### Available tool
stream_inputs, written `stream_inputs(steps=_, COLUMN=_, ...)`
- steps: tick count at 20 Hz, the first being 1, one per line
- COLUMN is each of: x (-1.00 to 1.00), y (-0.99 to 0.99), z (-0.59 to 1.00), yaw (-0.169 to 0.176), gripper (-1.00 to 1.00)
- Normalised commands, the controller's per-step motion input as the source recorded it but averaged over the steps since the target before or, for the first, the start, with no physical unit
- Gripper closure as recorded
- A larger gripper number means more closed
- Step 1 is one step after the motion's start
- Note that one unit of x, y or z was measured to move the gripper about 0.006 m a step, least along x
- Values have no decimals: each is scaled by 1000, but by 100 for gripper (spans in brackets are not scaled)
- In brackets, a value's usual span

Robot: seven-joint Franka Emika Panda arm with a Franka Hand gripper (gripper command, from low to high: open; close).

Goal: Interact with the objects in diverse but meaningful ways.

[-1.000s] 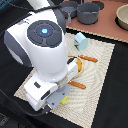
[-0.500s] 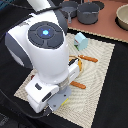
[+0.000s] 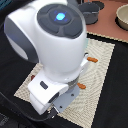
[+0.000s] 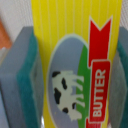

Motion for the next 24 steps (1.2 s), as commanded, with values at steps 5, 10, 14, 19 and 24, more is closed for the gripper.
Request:
stream_inputs(steps=5, x=-456, y=244, z=846, yaw=0, gripper=100)
stream_inputs(steps=10, x=-619, y=308, z=97, yaw=0, gripper=100)
stream_inputs(steps=14, x=-826, y=421, z=0, yaw=3, gripper=100)
stream_inputs(steps=19, x=-915, y=466, z=0, yaw=22, gripper=100)
stream_inputs(steps=24, x=-914, y=470, z=-3, yaw=28, gripper=100)
